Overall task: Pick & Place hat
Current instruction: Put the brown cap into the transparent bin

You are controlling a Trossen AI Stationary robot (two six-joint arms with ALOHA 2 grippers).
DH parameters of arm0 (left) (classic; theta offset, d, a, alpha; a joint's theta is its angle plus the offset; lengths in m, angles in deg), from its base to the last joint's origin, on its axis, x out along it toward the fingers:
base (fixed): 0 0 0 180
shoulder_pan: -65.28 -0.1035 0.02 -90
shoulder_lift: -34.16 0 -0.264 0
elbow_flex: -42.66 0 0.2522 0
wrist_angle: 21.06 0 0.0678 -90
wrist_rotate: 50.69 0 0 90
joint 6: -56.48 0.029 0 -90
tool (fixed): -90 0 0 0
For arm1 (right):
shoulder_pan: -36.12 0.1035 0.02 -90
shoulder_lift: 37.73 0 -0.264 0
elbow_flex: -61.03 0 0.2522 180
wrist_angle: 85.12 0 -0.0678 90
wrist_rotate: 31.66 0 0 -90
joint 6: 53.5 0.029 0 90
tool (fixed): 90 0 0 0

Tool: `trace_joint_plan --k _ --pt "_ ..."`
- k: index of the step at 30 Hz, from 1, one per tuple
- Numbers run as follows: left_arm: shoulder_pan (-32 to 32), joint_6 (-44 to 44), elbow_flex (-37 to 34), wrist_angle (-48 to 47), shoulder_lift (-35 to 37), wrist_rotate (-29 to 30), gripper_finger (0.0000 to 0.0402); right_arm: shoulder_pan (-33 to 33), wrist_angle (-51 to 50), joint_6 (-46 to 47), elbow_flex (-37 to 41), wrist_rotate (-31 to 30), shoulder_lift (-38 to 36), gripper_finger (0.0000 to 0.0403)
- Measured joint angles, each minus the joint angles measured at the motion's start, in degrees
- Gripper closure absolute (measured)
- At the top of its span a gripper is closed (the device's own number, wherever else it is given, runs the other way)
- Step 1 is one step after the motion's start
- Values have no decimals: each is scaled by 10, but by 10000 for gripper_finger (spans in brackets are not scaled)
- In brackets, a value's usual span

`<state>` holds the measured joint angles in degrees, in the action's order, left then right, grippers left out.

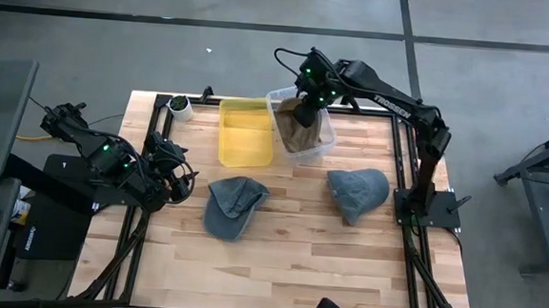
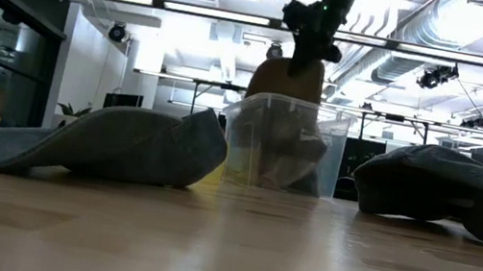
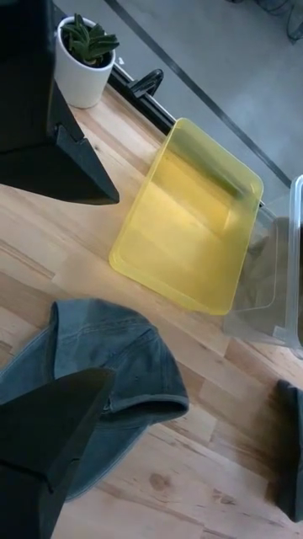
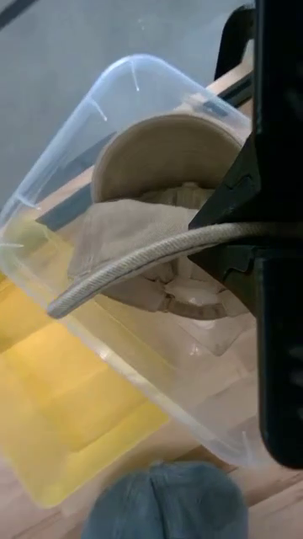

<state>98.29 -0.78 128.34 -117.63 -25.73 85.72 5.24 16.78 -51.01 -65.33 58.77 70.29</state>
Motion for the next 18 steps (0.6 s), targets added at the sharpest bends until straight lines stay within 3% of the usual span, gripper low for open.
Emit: trace_joint_plan --k 18 --pt "0 0 0 0 0 -11 92 -4 7 5 0 -32 71 398"
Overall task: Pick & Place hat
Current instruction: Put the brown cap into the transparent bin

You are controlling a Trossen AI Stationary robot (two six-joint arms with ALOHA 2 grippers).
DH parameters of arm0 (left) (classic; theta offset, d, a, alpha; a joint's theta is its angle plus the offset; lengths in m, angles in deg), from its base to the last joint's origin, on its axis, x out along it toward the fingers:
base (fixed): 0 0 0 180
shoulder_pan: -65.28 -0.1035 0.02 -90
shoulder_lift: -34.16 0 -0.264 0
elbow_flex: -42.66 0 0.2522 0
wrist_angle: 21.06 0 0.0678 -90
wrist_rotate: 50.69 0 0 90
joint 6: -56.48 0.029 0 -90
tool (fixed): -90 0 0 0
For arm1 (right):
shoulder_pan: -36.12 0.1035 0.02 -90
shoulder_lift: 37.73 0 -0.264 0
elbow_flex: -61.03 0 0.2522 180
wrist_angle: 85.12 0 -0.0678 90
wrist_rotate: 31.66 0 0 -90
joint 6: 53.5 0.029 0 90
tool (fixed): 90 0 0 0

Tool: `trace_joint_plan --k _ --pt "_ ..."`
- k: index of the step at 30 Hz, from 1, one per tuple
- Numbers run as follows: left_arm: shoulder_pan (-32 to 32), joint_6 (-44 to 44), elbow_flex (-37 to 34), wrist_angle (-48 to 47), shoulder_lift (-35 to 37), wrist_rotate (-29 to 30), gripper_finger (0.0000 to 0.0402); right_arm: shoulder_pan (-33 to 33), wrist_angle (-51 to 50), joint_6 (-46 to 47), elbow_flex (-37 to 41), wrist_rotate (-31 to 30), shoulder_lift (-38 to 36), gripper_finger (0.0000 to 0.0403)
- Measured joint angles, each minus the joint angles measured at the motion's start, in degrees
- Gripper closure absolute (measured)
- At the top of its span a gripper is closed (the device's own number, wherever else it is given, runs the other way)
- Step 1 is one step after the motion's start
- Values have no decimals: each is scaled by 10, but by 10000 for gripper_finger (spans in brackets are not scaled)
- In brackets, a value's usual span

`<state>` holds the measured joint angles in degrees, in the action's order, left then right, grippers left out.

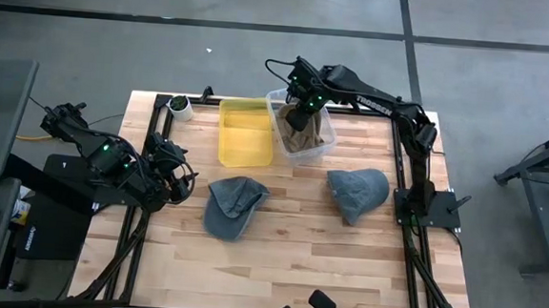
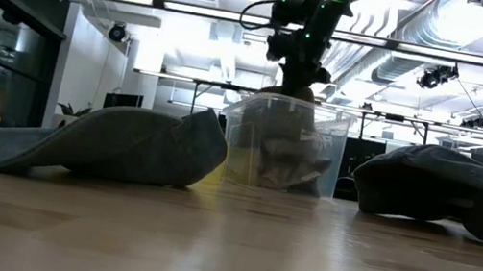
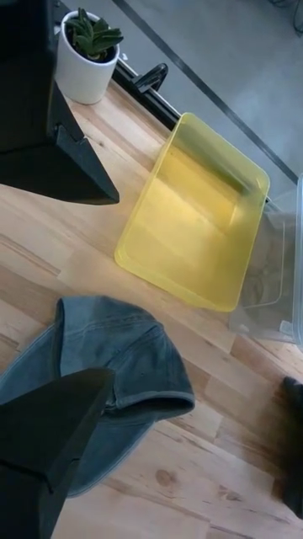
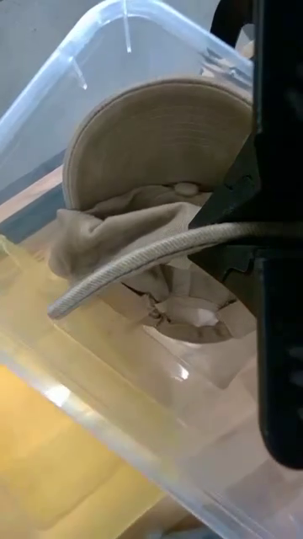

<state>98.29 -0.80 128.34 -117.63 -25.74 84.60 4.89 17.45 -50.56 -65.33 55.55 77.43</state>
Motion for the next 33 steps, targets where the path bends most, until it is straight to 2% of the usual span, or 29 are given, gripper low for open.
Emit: trace_joint_plan --k 6,33 --pt "0 0 0 0 0 0 92 0 5 0 0 -29 13 398" --pt "0 0 0 0 0 -14 92 -16 19 -4 0 -65 59 398"
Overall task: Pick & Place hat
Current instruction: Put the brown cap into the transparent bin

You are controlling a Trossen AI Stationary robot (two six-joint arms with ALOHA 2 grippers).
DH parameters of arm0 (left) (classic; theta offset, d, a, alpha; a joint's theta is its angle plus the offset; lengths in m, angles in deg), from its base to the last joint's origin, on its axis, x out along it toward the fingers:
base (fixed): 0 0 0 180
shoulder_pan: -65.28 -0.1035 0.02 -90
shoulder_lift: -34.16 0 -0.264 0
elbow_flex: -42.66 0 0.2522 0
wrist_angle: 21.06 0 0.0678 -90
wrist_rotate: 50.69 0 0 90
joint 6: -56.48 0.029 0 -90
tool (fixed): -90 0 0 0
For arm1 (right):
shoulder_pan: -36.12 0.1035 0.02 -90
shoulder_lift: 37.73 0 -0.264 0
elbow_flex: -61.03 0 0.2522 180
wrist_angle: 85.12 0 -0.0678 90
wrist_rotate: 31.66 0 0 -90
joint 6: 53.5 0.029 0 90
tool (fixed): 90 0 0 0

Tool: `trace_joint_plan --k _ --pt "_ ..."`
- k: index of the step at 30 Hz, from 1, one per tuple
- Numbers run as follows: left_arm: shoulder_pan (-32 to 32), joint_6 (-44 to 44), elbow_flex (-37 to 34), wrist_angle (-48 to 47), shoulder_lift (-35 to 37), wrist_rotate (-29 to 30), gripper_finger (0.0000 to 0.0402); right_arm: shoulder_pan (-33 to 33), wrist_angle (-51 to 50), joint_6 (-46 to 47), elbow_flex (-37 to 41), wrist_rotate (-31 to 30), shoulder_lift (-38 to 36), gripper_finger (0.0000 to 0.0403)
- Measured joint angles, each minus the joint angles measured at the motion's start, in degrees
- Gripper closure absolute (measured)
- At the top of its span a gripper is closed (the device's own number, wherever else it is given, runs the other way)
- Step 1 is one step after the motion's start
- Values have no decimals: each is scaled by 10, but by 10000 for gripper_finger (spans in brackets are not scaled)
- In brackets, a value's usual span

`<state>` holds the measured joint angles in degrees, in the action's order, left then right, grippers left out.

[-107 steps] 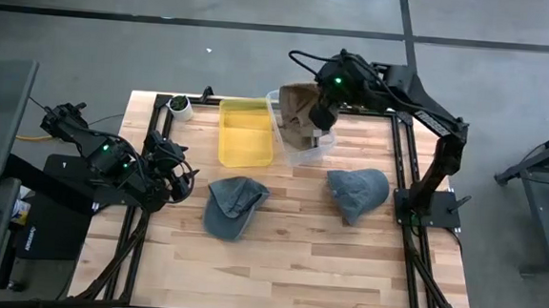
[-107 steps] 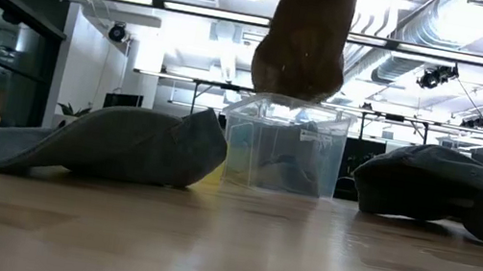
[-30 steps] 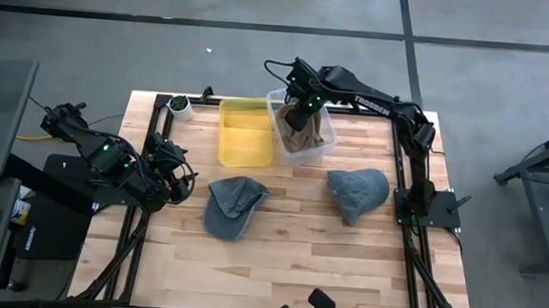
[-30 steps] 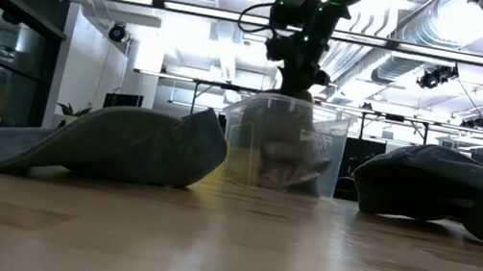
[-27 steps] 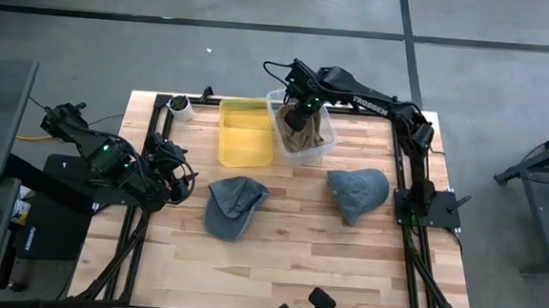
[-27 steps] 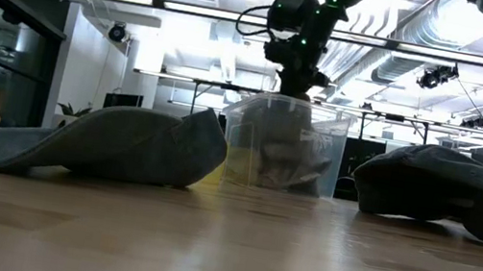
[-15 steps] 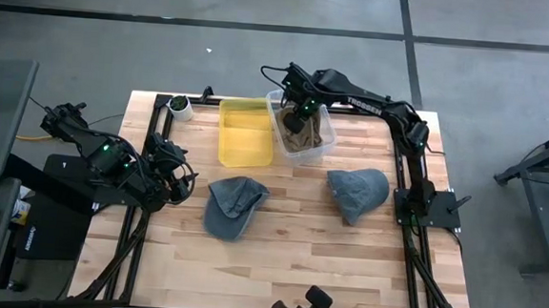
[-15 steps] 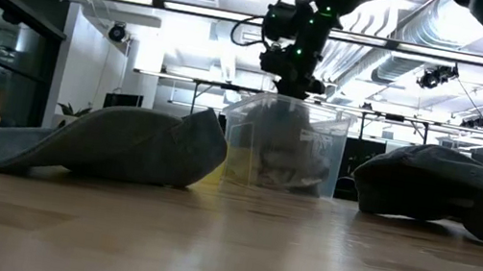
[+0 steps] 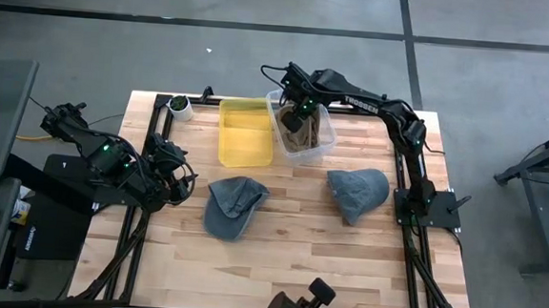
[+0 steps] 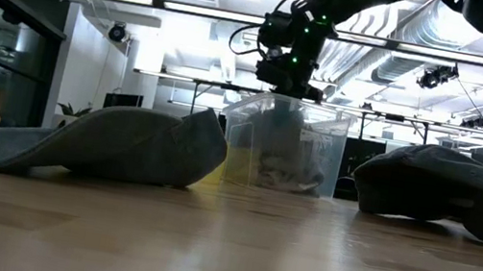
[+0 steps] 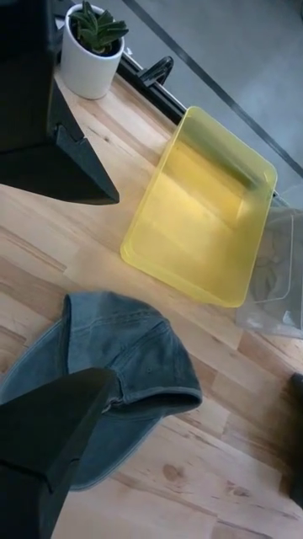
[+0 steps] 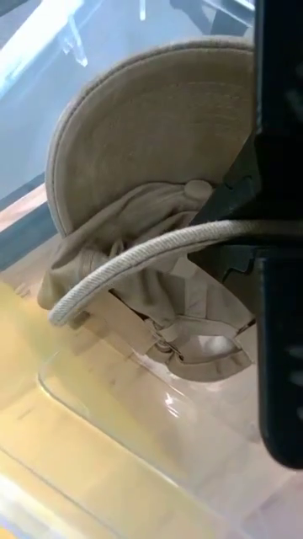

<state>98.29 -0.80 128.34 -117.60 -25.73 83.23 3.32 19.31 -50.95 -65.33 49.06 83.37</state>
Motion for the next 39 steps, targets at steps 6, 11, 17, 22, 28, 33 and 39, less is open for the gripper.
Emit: trace_joint_plan --k 6,11,17,22,28,33,39 --pt "0 0 0 0 0 0 92 -11 0 16 0 0 0 398" --pt "0 0 0 0 0 0 92 -15 0 37 0 -6 0 398" --pt "0 0 0 0 0 0 92 -14 0 49 0 -8 0 391" --pt "0 0 0 0 0 0 92 -15 2 54 0 -18 1 338" --pt "0 0 0 0 0 0 92 -14 -2 49 0 -13 1 279" --pt "0 0 0 0 0 0 92 -14 -14 49 -5 6 1 245" --pt "0 0 0 0 0 0 92 -14 -31 34 -32 4 1 221"
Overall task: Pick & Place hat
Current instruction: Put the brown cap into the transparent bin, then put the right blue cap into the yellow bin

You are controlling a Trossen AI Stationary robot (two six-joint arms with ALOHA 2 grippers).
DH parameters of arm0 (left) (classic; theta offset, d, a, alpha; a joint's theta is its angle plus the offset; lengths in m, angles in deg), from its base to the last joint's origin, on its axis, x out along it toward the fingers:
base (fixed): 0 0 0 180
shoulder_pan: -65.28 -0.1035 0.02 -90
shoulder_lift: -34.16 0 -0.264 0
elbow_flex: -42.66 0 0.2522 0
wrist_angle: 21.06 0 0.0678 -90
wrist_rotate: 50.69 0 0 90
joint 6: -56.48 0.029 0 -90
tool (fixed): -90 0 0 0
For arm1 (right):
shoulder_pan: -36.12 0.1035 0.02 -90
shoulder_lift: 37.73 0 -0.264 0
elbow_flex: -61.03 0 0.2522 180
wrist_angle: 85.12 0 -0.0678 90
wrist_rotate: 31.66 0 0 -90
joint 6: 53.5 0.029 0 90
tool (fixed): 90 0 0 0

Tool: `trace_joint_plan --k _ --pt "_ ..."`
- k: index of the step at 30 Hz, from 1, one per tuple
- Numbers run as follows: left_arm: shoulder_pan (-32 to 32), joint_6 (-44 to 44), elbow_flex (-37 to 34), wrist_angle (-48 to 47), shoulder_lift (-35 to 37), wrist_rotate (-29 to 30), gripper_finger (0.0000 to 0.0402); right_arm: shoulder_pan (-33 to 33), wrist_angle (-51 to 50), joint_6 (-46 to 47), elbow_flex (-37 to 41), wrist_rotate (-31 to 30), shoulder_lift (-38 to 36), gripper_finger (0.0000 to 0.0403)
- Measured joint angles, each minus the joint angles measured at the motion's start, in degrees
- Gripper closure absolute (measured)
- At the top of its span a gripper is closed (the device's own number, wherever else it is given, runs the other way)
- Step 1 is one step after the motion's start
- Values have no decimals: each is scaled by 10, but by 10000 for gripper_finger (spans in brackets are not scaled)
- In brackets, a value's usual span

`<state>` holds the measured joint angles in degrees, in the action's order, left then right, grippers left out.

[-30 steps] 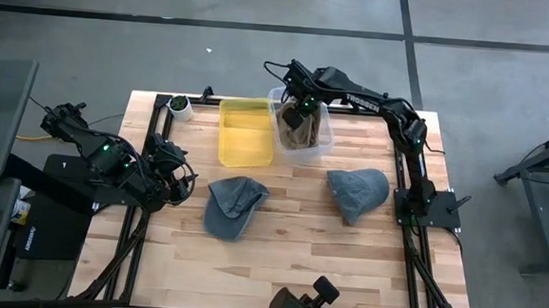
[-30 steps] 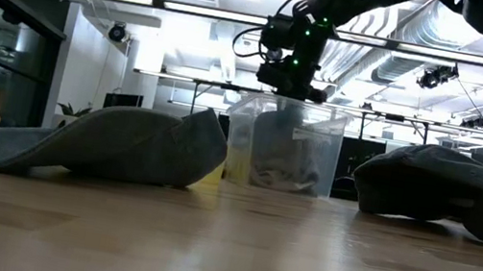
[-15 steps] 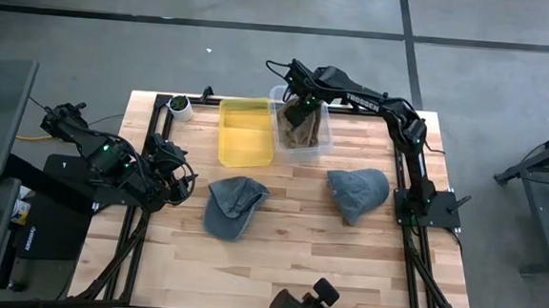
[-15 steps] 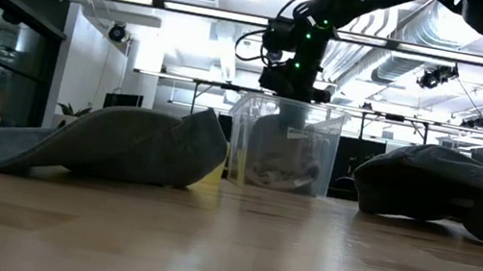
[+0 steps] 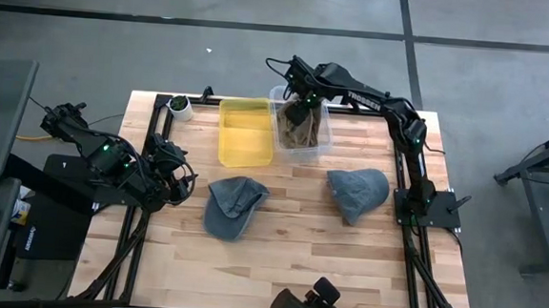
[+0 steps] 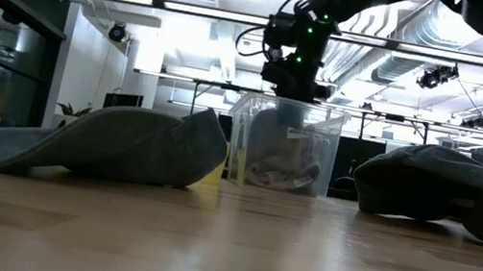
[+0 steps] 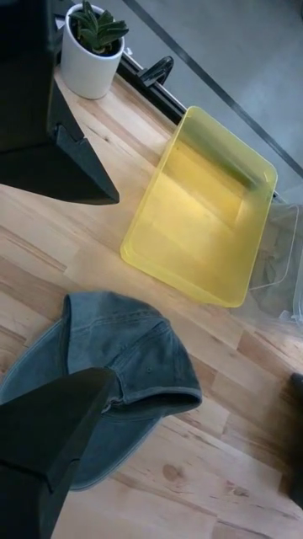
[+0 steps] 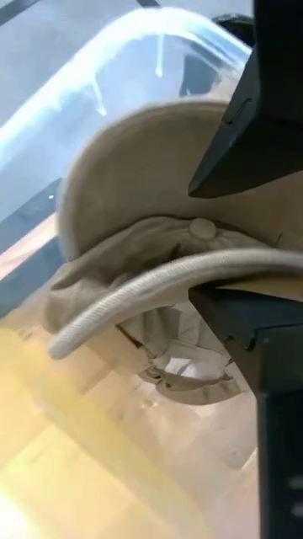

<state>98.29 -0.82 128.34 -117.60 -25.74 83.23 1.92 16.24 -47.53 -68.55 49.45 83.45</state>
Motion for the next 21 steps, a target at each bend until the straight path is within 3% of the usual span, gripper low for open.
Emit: trace_joint_plan --k 11,21 --pt "0 0 0 0 0 0 92 0 -55 -9 -75 -19 0 219" --pt "0 0 0 0 0 0 92 15 -82 2 -112 8 0 233"
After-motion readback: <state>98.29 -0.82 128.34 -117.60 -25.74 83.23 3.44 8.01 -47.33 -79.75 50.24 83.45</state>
